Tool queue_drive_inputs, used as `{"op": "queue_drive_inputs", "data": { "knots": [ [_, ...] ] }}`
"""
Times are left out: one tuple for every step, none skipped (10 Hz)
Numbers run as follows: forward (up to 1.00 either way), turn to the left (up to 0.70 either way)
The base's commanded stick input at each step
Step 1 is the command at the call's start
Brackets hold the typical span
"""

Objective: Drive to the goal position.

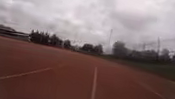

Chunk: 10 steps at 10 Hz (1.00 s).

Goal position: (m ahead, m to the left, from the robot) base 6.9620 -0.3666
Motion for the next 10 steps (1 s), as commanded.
{"op": "queue_drive_inputs", "data": {
  "knots": [
    [0.70, 0.00],
    [0.70, 0.00],
    [0.70, 0.00],
    [0.70, 0.00],
    [0.70, 0.00],
    [0.70, 0.00],
    [0.70, 0.00],
    [0.70, 0.00],
    [0.70, 0.00],
    [0.70, 0.00]
  ]
}}
